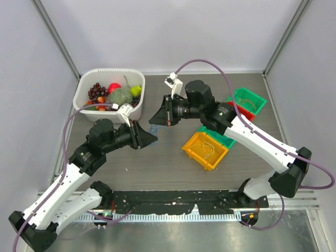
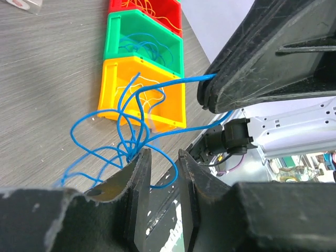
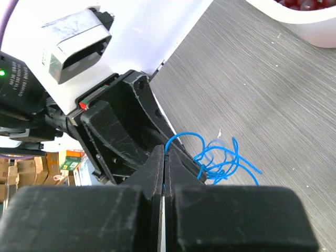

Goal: Untangle the cables

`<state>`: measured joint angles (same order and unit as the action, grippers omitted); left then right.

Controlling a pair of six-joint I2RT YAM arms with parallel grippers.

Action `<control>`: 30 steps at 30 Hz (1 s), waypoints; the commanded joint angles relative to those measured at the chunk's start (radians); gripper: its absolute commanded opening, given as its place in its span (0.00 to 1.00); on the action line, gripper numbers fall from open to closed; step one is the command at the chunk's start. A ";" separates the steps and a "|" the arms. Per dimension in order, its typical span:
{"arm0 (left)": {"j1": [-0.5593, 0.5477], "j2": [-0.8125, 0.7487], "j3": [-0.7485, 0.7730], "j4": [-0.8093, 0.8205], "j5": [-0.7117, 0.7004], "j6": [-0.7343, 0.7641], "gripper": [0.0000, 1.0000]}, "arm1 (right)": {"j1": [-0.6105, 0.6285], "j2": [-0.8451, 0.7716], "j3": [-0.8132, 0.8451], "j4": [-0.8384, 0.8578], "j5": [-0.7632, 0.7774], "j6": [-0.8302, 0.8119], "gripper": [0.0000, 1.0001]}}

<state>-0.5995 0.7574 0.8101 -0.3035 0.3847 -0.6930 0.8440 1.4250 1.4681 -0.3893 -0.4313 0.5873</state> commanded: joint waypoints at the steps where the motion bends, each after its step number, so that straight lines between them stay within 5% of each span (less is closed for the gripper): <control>1: -0.002 -0.039 0.026 -0.023 -0.035 0.007 0.30 | -0.002 -0.024 0.043 0.075 -0.053 0.032 0.01; 15: -0.002 -0.085 0.049 -0.180 -0.260 0.003 0.52 | -0.005 -0.044 0.018 0.119 -0.115 0.059 0.01; 22: 0.001 -0.193 -0.002 -0.152 -0.260 -0.017 0.36 | -0.005 -0.049 0.015 0.119 -0.121 0.052 0.01; 27: -0.002 -0.225 -0.014 -0.164 -0.300 -0.017 0.61 | -0.003 -0.049 0.021 0.121 -0.136 0.054 0.01; 30: 0.000 -0.196 -0.011 -0.166 -0.282 -0.025 0.65 | -0.005 -0.052 0.026 0.127 -0.142 0.060 0.01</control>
<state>-0.6003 0.5255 0.8078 -0.4850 0.1123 -0.7074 0.8421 1.4200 1.4704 -0.3141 -0.5442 0.6365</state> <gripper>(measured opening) 0.637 0.030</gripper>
